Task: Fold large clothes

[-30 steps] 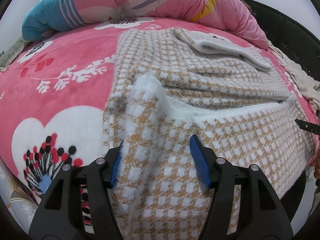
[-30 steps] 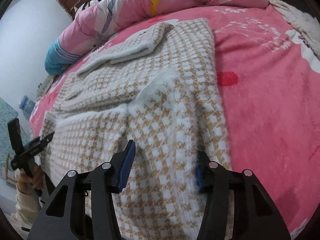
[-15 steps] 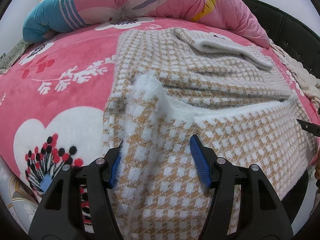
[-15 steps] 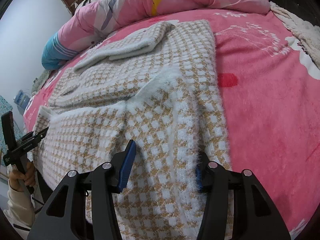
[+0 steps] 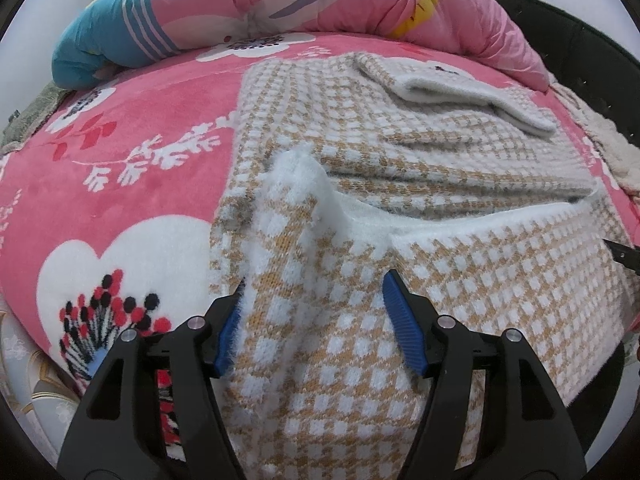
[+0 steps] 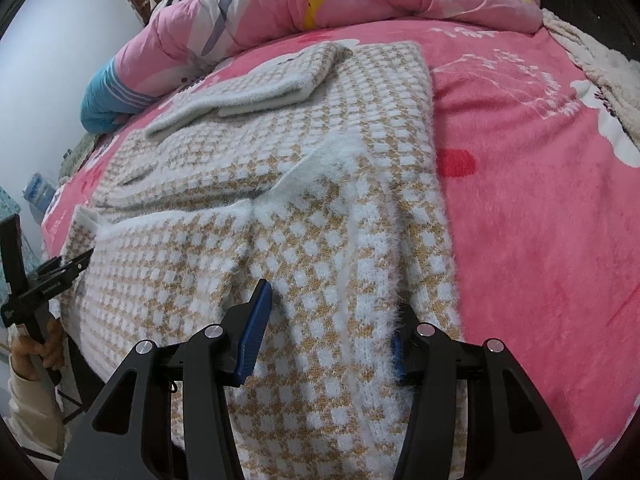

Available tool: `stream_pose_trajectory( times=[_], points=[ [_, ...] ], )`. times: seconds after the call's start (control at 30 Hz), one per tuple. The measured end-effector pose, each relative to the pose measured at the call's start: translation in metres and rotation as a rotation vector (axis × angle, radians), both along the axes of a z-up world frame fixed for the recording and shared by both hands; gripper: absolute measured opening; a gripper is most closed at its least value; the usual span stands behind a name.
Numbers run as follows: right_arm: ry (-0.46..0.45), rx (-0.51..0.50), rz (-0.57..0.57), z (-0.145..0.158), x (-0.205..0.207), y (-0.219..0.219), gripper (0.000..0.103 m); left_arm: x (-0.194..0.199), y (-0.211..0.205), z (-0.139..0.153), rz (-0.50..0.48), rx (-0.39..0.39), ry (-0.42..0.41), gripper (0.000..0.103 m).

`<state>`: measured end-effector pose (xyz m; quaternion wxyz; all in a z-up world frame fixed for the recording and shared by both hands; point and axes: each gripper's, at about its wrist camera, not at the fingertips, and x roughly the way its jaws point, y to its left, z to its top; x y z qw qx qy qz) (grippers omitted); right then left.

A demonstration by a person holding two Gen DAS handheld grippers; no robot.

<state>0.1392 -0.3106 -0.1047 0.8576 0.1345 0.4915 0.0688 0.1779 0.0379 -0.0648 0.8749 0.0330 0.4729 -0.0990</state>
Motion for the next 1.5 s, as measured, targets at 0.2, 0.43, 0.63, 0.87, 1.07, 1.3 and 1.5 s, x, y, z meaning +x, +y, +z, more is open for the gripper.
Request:
stream_pose_trajectory(
  times=[0.2, 0.43, 0.63, 0.87, 1.07, 1.3, 1.5],
  points=[
    [0.020, -0.043, -0.001, 0.002, 0.005, 0.009, 0.049, 0.000, -0.002, 0.001, 0.017, 0.032, -0.002, 0.064],
    [0.045, -0.081, -0.007, 0.003, 0.013, 0.020, 0.049, -0.001, -0.004, 0.001, 0.014, 0.045, -0.006, 0.065],
    [0.061, -0.138, 0.002, 0.005, 0.023, 0.033, 0.049, -0.003, -0.002, 0.002, 0.014, 0.044, -0.006, 0.065],
    [0.071, -0.154, 0.001, 0.003, 0.036, 0.041, 0.049, -0.002, -0.007, 0.002, 0.015, 0.053, -0.009, 0.066],
    [0.077, -0.168, -0.004, 0.003, 0.049, 0.047, 0.049, -0.002, -0.007, 0.003, 0.016, 0.054, -0.009, 0.067],
    [0.090, -0.087, -0.012, -0.002, 0.064, 0.045, 0.074, 0.002, -0.004, -0.001, 0.037, 0.078, -0.032, 0.090],
    [0.094, -0.117, -0.003, -0.006, 0.070, 0.063, 0.089, 0.011, 0.028, -0.010, 0.055, -0.078, 0.014, 0.095]
  ],
)
